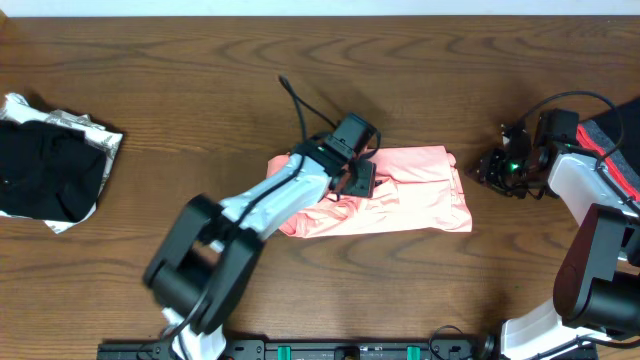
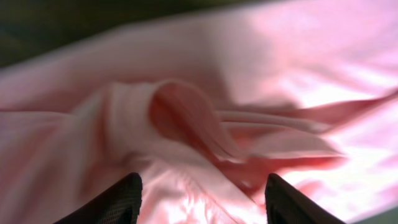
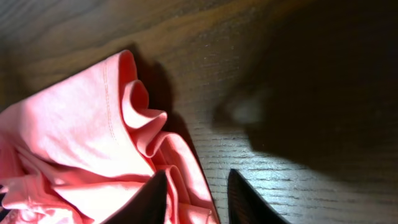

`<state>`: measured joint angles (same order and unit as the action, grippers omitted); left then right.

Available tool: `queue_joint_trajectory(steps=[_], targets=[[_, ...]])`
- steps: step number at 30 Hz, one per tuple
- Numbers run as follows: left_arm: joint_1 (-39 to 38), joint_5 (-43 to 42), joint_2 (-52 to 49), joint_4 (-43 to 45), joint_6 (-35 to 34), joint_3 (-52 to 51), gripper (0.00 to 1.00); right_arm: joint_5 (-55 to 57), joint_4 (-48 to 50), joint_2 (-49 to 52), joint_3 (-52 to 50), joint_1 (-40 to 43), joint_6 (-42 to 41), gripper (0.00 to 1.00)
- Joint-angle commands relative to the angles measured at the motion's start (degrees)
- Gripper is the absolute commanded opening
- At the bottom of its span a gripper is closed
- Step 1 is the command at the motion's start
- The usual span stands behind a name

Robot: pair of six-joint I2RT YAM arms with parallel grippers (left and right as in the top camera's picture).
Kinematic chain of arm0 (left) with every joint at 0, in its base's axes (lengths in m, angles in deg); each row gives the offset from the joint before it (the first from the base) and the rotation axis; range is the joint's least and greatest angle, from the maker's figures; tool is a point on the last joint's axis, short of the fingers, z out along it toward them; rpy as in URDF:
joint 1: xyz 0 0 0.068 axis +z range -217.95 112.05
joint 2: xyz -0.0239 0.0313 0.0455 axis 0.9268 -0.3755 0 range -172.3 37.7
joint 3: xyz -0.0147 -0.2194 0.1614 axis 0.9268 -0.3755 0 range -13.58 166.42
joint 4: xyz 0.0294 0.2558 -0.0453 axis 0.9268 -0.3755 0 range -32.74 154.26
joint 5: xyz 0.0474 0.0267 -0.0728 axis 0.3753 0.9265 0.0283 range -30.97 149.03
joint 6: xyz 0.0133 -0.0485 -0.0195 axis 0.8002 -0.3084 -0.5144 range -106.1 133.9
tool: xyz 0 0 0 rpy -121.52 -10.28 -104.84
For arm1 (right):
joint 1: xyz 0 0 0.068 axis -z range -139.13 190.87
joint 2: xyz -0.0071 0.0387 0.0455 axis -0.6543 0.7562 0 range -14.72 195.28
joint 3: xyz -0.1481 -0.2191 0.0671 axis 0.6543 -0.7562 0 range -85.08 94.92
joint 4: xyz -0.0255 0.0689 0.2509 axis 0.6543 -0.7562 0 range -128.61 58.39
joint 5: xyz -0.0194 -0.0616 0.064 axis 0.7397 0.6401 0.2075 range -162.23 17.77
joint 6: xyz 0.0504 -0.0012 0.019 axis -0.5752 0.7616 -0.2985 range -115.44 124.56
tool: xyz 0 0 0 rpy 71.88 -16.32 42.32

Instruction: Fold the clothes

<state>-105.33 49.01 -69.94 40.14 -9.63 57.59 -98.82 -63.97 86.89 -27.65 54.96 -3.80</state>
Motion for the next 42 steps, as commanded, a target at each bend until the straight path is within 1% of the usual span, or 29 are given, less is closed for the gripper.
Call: queue_joint_trajectory(steps=[1,3,4,5,7,9,13,17,23,30,34,42], targets=[[1.8,3.8,11.2,-1.6,1.9,0.8,0.67,-0.2,-1.3,-1.0,1.0,1.4,2.7,0.41],[3.1,7.3,16.1,-3.9,1.9,0.8,0.71,-0.2,-2.4,-1.0,1.0,2.4,2.9,0.52],[3.9,8.8,18.4,-5.2,1.9,0.8,0.72,-0.2,-3.7,-1.0,1.0,3.2,3.3,0.61],[4.7,10.0,20.0,-6.3,1.9,0.8,0.73,-0.2,-3.9,-1.0,1.0,3.3,3.7,0.63],[6.5,11.3,22.6,-8.8,2.0,0.8,0.74,-0.3,-6.1,-1.0,1.0,3.7,6.9,0.71],[8.3,11.4,23.5,-11.6,2.1,0.8,0.74,-0.3,-8.0,-1.0,0.9,3.5,9.0,0.73],[11.7,11.4,22.6,-16.9,2.1,0.3,0.75,-1.4,-9.2,-1.0,0.9,2.4,9.7,0.82],[13.8,11.4,21.0,-19.1,2.1,-0.1,0.75,-4.3,-9.3,-1.0,0.9,0.7,13.1,0.89],[14.6,11.4,20.4,-19.3,2.1,-0.7,0.76,-4.3,-9.0,0.0,0.9,-1.6,13.6,0.91],[14.6,11.4,20.4,-19.3,2.1,-0.7,0.76,-5.3,-7.8,5.6,0.9,-3.0,13.6,0.91],[14.6,11.4,20.4,-19.3,2.1,-0.7,0.76,-8.5,-7.1,9.7,0.9,-3.6,13.6,0.90],[14.6,11.4,20.4,-19.3,2.1,-0.7,0.76,-8.8,-6.7,14.8,0.9,-5.4,13.6,0.85]])
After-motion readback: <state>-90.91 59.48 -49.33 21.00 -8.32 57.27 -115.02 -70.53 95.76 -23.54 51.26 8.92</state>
